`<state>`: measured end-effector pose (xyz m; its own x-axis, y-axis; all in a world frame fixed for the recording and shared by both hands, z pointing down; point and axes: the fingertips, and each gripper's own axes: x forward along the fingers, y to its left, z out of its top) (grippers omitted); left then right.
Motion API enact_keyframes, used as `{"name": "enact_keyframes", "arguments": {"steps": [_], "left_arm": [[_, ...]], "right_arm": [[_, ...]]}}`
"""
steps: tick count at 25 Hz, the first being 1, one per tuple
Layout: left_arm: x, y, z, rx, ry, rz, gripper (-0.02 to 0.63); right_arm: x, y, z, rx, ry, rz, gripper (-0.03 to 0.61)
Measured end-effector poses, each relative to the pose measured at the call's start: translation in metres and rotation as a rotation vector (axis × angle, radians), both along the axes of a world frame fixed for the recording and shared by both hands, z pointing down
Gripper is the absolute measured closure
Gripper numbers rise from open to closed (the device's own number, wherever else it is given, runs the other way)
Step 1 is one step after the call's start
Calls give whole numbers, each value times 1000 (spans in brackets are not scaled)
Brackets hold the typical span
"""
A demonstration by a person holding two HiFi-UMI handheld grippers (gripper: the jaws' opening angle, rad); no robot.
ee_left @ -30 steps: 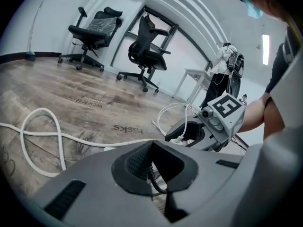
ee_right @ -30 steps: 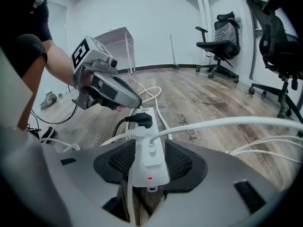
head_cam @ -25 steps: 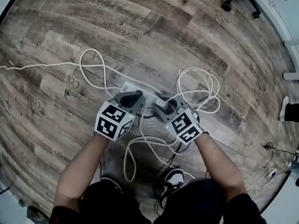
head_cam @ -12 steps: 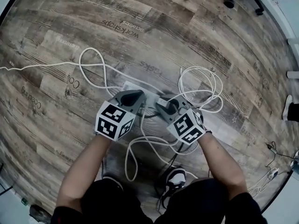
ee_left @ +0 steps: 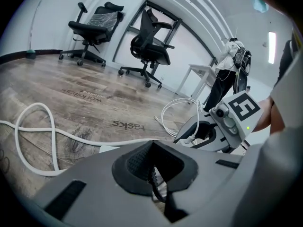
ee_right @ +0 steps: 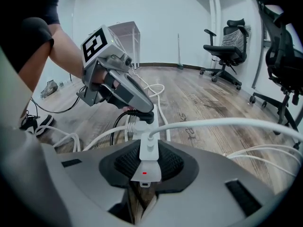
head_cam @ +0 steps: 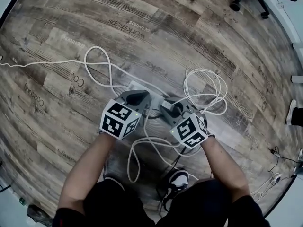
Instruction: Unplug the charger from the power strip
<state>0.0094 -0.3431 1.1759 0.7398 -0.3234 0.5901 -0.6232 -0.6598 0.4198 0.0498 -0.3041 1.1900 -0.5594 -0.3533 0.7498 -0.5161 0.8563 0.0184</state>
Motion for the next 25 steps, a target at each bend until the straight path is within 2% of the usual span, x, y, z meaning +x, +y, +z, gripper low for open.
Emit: {"name": "enact_keyframes", "arguments": {"steps": [8,11,14,17,20,25], "left_arm": [[-2,1,1,-6,0,-8,595],[-6,-2,-12,51,-21,-32,595],[-20,-10,-64,117,17,-95,595],[-39,-13,-133,165,36,-143,595],[-63,-8,-197,182,54,-206,595],[-94,15,-299,196,21,-251,595]], "right_arm": [[-9,-15,-36,39,-41,20,472],[-9,-13,-58,65,-53,43,472],[-9,-6,-100,60,-98,78,472],[2,2,-159,24,-178,156,472],[14,10,-227,15,-281,254,472],[23,28,-336,-14,-415,366,472]]}}
